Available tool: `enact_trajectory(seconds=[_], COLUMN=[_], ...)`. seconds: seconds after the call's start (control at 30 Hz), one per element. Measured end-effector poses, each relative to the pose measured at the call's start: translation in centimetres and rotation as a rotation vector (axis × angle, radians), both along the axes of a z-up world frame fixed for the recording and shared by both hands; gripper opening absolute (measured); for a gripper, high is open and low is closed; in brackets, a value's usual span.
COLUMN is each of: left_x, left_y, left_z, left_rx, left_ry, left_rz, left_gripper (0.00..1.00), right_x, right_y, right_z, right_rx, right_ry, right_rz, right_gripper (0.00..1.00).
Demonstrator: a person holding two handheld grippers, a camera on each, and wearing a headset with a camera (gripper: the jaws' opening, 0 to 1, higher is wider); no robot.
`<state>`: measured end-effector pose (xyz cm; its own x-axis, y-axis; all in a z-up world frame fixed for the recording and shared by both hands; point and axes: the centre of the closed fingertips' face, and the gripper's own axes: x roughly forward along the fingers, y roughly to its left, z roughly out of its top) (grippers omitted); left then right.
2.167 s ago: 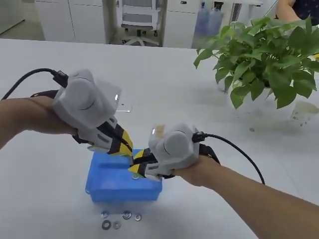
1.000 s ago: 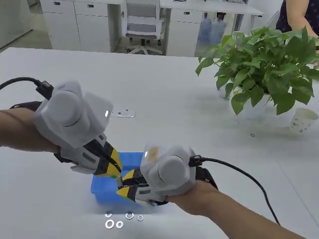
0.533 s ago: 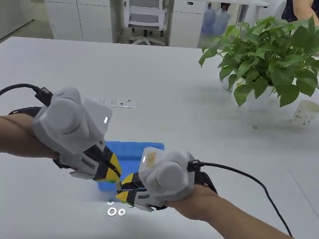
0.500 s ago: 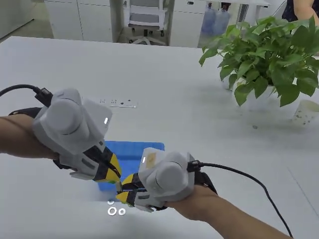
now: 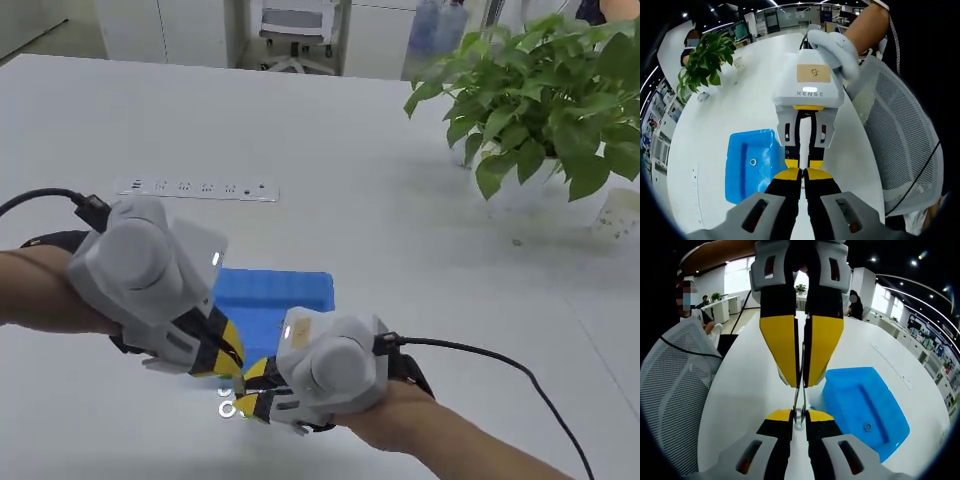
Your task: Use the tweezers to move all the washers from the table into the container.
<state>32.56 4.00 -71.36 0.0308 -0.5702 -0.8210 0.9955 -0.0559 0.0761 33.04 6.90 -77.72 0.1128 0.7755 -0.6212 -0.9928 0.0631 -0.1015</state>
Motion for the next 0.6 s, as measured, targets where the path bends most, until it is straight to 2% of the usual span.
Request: enact_trajectory(seconds=[0.37,0.4,0.6], left_x=[-0.2,-0.2,0.0], left_y=[0.0,-0.1,0.0], left_z=[-1.2,-1.1,-1.0], left_rx=[0.003,-0.009,-0.011], left_ry=[0.015,0.019,0.019], left_rz=[0.006,0.011,0.018], left_gripper=[0.06,0.06,0.06], right_x=[-0.1,-0.1,0.0], right_y=[-0.1,-0.1,0.0], right_z=[-1.2,-1.3,-1.3], right_rx=[-0.017,-0.018,-0.016], right_ry=[0.013,0.014,0.020], right_rz=[0.007,0.006,0.004], right_gripper=[0.12,0.12,0.12])
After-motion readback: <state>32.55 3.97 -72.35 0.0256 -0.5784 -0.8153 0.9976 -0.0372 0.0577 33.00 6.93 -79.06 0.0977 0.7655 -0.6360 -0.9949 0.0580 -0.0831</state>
